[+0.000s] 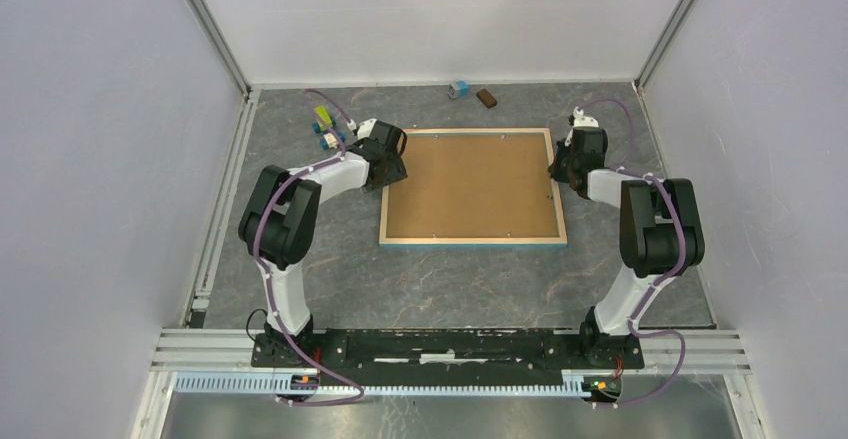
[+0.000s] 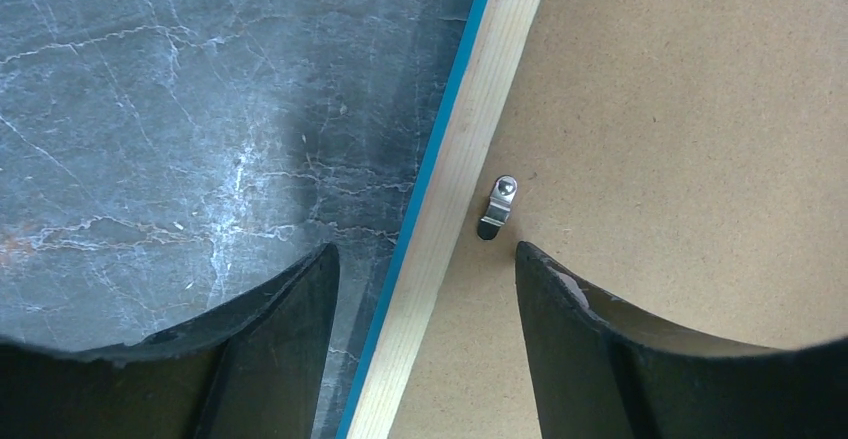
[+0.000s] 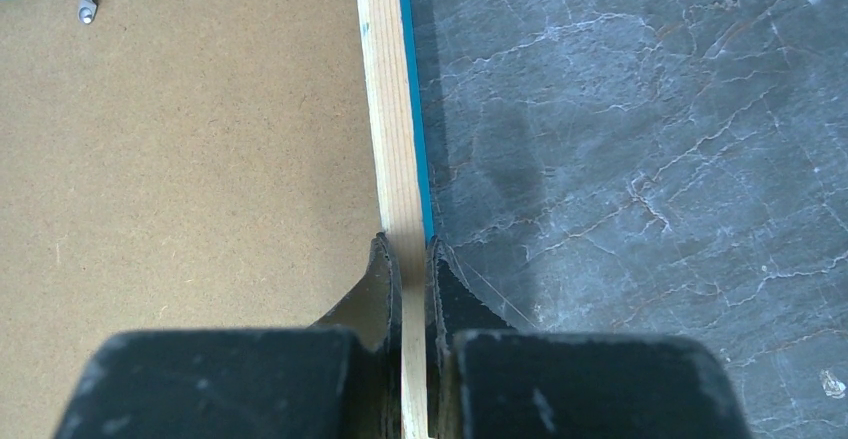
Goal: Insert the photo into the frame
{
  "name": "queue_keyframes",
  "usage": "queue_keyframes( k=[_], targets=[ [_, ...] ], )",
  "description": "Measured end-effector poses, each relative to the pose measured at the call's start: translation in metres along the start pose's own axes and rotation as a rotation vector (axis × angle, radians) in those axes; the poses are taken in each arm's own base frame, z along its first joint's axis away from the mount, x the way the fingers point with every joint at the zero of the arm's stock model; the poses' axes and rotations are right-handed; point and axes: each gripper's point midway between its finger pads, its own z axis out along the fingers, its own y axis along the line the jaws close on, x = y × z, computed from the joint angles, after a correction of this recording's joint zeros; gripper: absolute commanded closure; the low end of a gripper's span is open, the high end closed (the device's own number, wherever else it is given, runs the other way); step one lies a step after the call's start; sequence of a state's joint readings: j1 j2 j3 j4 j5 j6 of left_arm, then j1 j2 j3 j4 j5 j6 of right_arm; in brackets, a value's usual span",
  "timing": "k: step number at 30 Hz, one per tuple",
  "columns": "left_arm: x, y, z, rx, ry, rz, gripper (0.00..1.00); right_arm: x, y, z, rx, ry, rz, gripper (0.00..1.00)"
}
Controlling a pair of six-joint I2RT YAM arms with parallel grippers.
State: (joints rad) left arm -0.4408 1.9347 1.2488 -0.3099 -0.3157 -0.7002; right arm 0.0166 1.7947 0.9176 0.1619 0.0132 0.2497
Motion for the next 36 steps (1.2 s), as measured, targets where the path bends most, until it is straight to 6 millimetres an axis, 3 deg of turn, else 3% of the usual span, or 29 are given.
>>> queue_keyframes(
  k=[10,19,28,31,36],
  targets=[
    [-0.008,-0.003,0.005,-0.017,-0.027,0.000,0.39,0.000,0.000,0.000,-0.004,0.000,0.000,1.00],
    [-0.014,-0.002,0.008,-0.032,-0.045,-0.007,0.57,0.000,0.000,0.000,-0.008,0.000,0.002,1.00],
    [-0.016,0.000,0.008,-0.051,-0.058,-0.028,0.66,0.000,0.000,0.001,-0.010,0.001,0.002,1.00],
    [-0.017,0.000,0.008,-0.055,-0.062,-0.027,0.60,0.000,0.000,0.001,-0.010,0.001,0.002,1.00],
    [-0.018,0.006,0.008,-0.099,-0.061,-0.014,0.34,0.000,0.001,0.001,-0.013,0.002,0.003,1.00]
  ],
)
